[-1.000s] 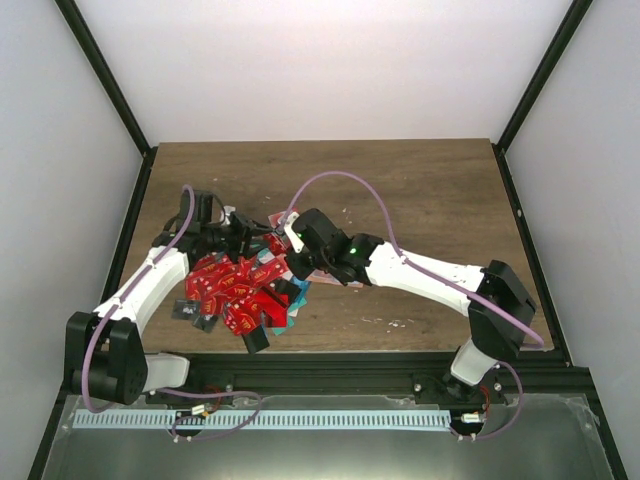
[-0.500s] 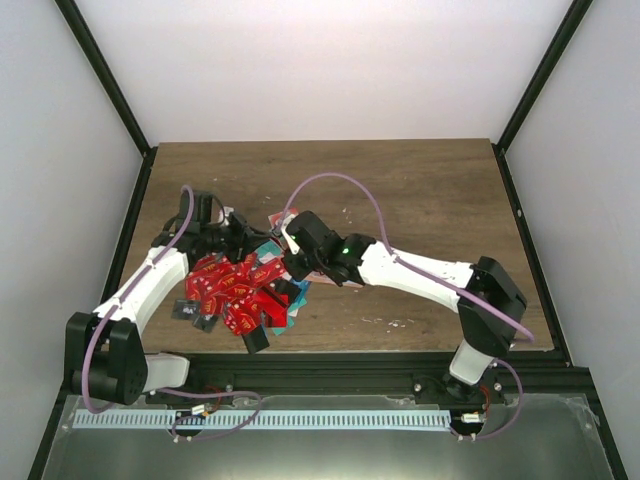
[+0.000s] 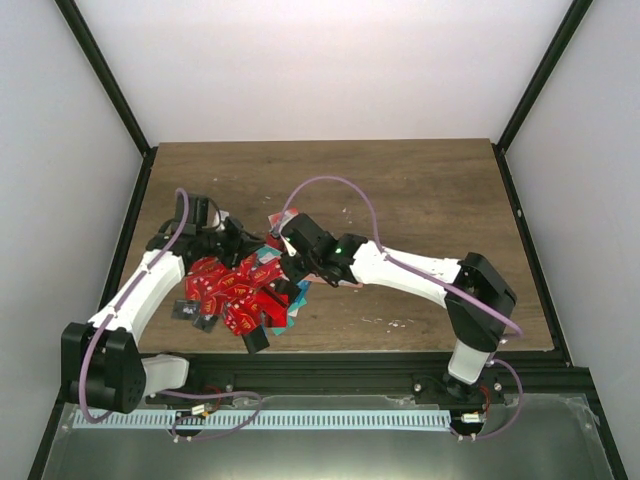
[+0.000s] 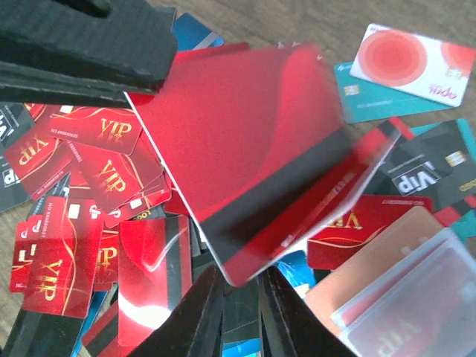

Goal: Put the credit cards into the card holder
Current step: Pick up the credit card from the center of the board.

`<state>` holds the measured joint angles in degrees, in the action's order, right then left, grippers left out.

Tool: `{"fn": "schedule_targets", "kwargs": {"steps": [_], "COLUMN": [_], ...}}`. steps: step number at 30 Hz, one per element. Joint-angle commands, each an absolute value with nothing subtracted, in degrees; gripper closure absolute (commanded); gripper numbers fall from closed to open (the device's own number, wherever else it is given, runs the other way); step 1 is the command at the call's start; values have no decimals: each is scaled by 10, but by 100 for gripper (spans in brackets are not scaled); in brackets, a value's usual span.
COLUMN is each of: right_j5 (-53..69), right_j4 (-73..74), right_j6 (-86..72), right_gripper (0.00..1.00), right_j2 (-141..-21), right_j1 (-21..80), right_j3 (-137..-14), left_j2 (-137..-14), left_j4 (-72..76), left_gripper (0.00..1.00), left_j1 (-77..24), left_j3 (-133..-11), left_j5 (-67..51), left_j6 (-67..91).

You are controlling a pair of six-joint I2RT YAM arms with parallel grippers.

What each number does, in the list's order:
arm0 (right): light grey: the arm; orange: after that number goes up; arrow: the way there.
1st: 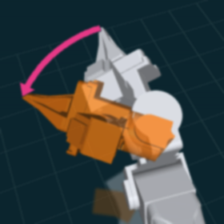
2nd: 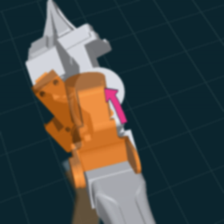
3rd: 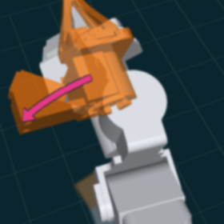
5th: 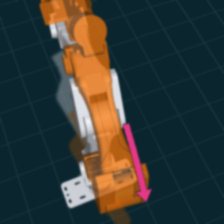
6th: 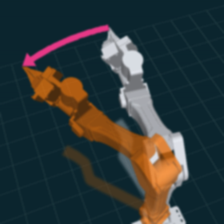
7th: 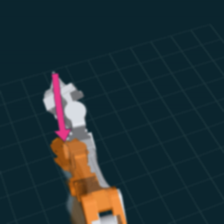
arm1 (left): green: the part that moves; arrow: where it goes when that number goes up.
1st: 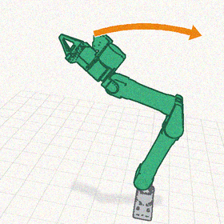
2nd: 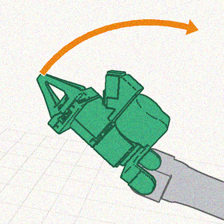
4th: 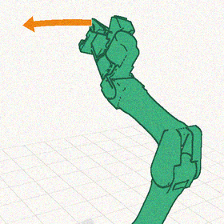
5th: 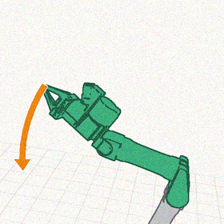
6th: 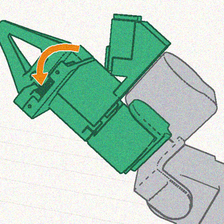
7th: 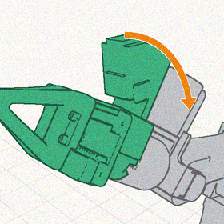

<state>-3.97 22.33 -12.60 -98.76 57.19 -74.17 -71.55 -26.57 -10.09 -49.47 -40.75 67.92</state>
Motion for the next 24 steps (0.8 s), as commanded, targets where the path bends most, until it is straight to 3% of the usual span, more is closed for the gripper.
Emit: {"fn": "schedule_targets", "kwargs": {"steps": [1, 8, 15, 24], "right_j5": [8, 63, 130, 369], "right_j4": [197, 177, 159, 57], "right_j6": [-139, -144, -161, -311], "right_gripper": [82, 74, 63, 47], "right_j2": [-1001, -1023, -996, -950], "right_j1": [578, 580, 571, 438], "right_j3": [-735, -713, -702, -628], "left_j2": [-701, -674, -661, -633], "left_j4": [-303, -346, -412, -337], "left_gripper": [96, 96, 96, 96], "left_j1": [-96, -71, -25, -18], "left_j3": [-485, -436, -473, -505], "left_j5": [-406, -387, -357, -402], "left_j6": [644, 585, 500, 453]}}
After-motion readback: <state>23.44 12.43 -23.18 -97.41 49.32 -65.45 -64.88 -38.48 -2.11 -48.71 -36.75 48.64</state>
